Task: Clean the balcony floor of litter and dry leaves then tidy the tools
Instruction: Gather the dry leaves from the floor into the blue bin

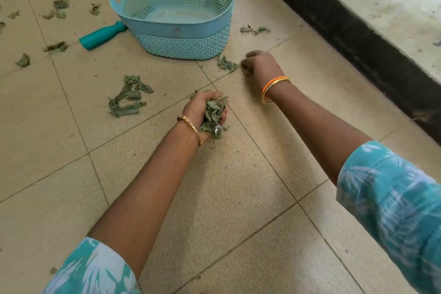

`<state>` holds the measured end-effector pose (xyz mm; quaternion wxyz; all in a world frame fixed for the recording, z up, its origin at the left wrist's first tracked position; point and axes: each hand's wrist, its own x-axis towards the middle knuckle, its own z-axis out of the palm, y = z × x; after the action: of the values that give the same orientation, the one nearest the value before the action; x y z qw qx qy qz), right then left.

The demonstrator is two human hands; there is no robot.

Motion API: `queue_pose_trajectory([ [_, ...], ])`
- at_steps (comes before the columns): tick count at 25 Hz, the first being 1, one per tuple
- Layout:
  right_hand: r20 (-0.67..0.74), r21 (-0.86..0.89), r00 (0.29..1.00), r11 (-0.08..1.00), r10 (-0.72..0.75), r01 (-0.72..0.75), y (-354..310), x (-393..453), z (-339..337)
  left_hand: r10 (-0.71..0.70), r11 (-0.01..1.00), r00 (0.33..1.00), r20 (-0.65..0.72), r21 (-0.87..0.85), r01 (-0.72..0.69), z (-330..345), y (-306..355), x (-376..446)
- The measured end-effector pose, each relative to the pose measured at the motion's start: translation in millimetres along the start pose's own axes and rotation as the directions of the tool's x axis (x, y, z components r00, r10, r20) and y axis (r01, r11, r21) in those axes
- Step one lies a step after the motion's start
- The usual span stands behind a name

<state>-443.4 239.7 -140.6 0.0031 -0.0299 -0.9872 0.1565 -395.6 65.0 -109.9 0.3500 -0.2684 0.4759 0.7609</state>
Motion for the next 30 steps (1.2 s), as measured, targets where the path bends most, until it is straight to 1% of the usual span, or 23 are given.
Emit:
queue_pose_trajectory([
  [2, -0.107, -0.009, 0.994, 1.000, 0.022, -0.023, 4, -3, 2, 0.000, 1.000, 1.000, 0.009, 0.006, 0.000, -2, 1, 1],
  [3, -0.125, 0.024, 0.991, 0.999, 0.048, -0.045, 5, -4, 1, -0.005, 1.000, 1.000, 0.021, 0.010, 0.005, -1, 1, 1],
  [5, -0.106, 0.153, 0.986, 0.982, 0.131, -0.113, 5, -7, -9, -0.018, 0.999, 0.999, 0.046, 0.031, 0.017, 2, -1, 2],
  [6, -0.085, 0.264, 0.981, 0.954, 0.172, -0.144, 3, -12, -16, -0.021, 0.999, 0.998, 0.056, 0.050, 0.018, 4, -2, 3],
  [7, -0.060, 0.417, 0.976, 0.894, 0.209, -0.166, -1, -21, -24, -0.021, 0.998, 0.998, 0.064, 0.068, 0.017, 6, -4, 3],
  [8, -0.014, 0.578, 0.971, 0.794, 0.239, -0.187, -8, -33, -31, -0.018, 0.997, 0.997, 0.069, 0.080, 0.013, 7, -4, 4],
  [9, 0.052, 0.713, 0.967, 0.669, 0.250, -0.211, -16, -47, -37, -0.015, 0.996, 0.997, 0.076, 0.089, 0.008, 9, -5, 4],
  [10, 0.100, 0.794, 0.967, 0.568, 0.233, -0.218, -25, -60, -42, -0.011, 0.995, 0.996, 0.090, 0.101, 0.002, 10, -6, 3],
  [11, 0.120, 0.825, 0.973, 0.525, 0.198, -0.209, -30, -69, -42, -0.010, 0.993, 0.994, 0.110, 0.119, -0.003, 12, -6, 2],
  [12, 0.110, 0.823, 0.982, 0.539, 0.156, -0.178, -35, -77, -41, -0.009, 0.990, 0.993, 0.121, 0.140, -0.008, 13, -7, 2],
  [14, 0.076, 0.744, 0.994, 0.658, 0.084, -0.113, -39, -79, -38, 0.004, 0.986, 0.995, 0.099, 0.166, -0.021, 13, -8, 3],
  [16, 0.093, 0.636, 0.995, 0.767, 0.029, -0.081, -37, -69, -38, 0.031, 0.984, 0.999, 0.027, 0.174, -0.035, 10, -6, 6],
  [18, 0.104, 0.528, 0.994, 0.849, -0.027, -0.032, -31, -51, -37, 0.053, 0.985, 0.997, -0.059, 0.167, -0.043, 3, -1, 8],
  [20, 0.102, 0.368, 0.990, 0.928, -0.099, 0.055, -26, -29, -30, 0.068, 0.988, 0.990, -0.124, 0.143, -0.050, -3, 5, 8],
  [21, 0.124, 0.275, 0.980, 0.954, -0.156, 0.117, -24, -18, -24, 0.073, 0.990, 0.987, -0.143, 0.133, -0.054, -5, 7, 8],
  [23, 0.208, 0.148, 0.950, 0.967, -0.234, 0.206, -27, 1, -12, 0.083, 0.988, 0.982, -0.171, 0.139, -0.059, -7, 10, 6],
  [25, 0.207, 0.131, 0.952, 0.971, -0.225, 0.201, -28, 12, -1, 0.085, 0.986, 0.980, -0.181, 0.157, -0.056, -10, 13, 7],
  [26, 0.181, 0.112, 0.956, 0.970, -0.233, 0.215, -26, 14, 5, 0.082, 0.985, 0.980, -0.182, 0.162, -0.052, -13, 14, 8],
  [28, 0.109, 0.006, 0.944, 0.950, -0.310, 0.311, -23, 8, 15, 0.070, 0.984, 0.981, -0.181, 0.176, -0.038, -16, 15, 11],
  [30, 0.023, -0.047, 0.937, 0.936, -0.347, 0.348, -19, 3, 19, 0.054, 0.985, 0.985, -0.167, 0.170, -0.025, -16, 14, 12],
])
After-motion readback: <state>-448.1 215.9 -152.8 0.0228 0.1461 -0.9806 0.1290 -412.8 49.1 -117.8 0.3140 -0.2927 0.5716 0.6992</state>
